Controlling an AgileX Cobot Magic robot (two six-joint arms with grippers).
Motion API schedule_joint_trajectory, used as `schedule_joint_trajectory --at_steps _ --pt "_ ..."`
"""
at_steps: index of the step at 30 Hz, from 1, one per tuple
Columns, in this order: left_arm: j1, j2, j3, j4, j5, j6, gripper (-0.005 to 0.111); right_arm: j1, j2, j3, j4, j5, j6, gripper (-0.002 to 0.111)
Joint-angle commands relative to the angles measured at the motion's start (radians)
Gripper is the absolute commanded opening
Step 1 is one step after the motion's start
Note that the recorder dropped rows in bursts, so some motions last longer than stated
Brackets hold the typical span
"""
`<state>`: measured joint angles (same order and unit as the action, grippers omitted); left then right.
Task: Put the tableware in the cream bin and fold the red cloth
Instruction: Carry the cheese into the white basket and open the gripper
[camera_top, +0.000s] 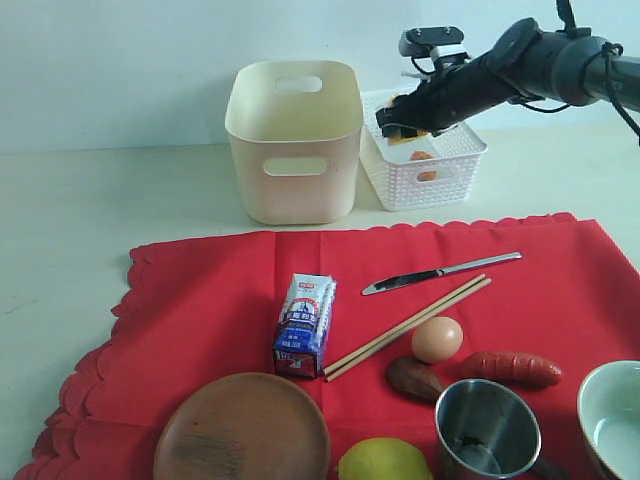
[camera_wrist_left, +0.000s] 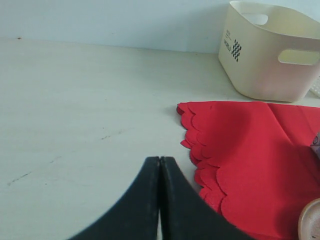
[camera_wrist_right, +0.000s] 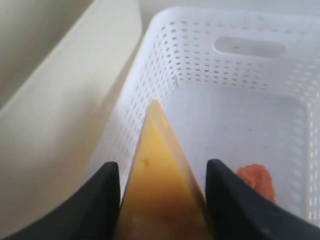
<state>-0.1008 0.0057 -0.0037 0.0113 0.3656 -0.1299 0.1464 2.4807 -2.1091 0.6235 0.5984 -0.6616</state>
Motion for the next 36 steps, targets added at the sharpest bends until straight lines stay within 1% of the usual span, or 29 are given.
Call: schedule_joint_trajectory --at_steps 1,11,13,16,21,28,33,36 --pt "0.003 -0.006 0.004 0.002 -0.008 -0.001 0.000 -0.003 0.013 -0.013 -0.019 0.007 0.012 0.000" --pt "0.003 -0.006 0.004 0.002 -0.008 -0.001 0.000 -0.003 0.038 -0.013 -0.030 0.029 0.012 0.000" --pt "0.003 -0.006 0.004 0.002 -0.008 -0.001 0.000 -0.003 0.038 -0.013 -0.030 0.038 0.012 0.002" --pt "0.003 -0.006 0.004 0.002 -0.008 -0.001 0.000 -0.003 0.038 -0.013 -0.038 0.056 0.010 0.012" --pt "0.003 -0.006 0.004 0.002 -0.008 -0.001 0.000 -0.003 0.038 -0.013 -0.060 0.075 0.010 0.032" --pt "0.003 -0.006 0.004 0.002 -0.008 -0.001 0.000 -0.003 0.034 -0.013 -0.085 0.094 0.013 0.048" --pt "0.003 -0.006 0.004 0.002 -0.008 -0.001 0.000 -0.003 0.010 -0.013 -0.085 0.094 0.013 0.067" --pt "0.003 -0.006 0.004 0.002 -0.008 -0.001 0.000 -0.003 -0.012 -0.013 -0.087 0.096 0.013 0.073"
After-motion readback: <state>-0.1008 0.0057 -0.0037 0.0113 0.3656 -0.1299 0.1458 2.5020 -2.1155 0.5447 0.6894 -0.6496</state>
